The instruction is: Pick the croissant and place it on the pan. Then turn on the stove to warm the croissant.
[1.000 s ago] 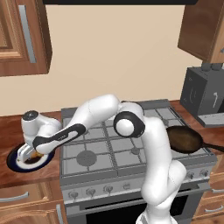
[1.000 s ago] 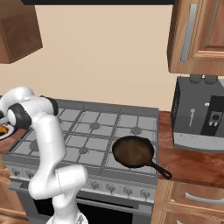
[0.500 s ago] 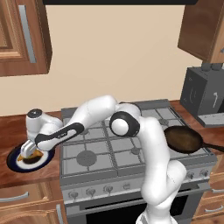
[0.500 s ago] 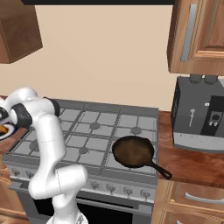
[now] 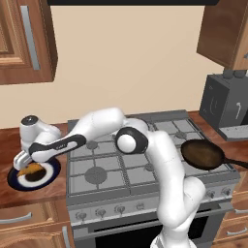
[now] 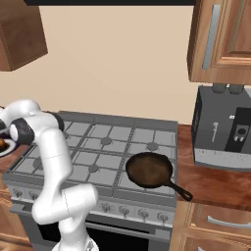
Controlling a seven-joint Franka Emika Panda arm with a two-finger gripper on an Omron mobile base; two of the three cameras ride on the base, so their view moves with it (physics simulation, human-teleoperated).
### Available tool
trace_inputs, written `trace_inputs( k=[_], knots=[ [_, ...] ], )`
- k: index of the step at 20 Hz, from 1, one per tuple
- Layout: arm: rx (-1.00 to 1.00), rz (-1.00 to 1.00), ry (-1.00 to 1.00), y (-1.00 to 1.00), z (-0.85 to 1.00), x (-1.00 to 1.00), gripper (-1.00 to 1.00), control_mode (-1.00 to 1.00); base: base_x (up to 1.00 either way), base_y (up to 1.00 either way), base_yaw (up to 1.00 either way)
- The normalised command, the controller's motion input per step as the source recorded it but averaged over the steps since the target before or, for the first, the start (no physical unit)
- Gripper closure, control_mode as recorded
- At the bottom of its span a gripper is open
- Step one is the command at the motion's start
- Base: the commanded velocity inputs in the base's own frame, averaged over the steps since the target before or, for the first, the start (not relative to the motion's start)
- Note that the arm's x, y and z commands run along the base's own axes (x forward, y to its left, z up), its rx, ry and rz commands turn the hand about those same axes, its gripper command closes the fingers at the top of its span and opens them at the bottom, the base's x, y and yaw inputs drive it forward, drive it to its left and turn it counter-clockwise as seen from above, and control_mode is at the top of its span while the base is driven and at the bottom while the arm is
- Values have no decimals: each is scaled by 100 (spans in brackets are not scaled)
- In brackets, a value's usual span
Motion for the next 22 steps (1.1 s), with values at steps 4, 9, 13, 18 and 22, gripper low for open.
trace_inputs(
  k=[4, 9, 13, 18, 22],
  knots=[
    [0, 0, 0, 0, -3, -32, -100, -100, 0, 0, 0],
    [0, 0, 0, -1, -14, -27, -100, -100, 0, 0, 0],
    [0, 0, 0, -30, -17, -1, -100, -100, 0, 0, 0],
    [0, 0, 0, -48, -10, 0, -100, -100, 0, 0, 0],
    [0, 0, 0, -17, -16, 0, -100, -100, 0, 0, 0]
  ],
)
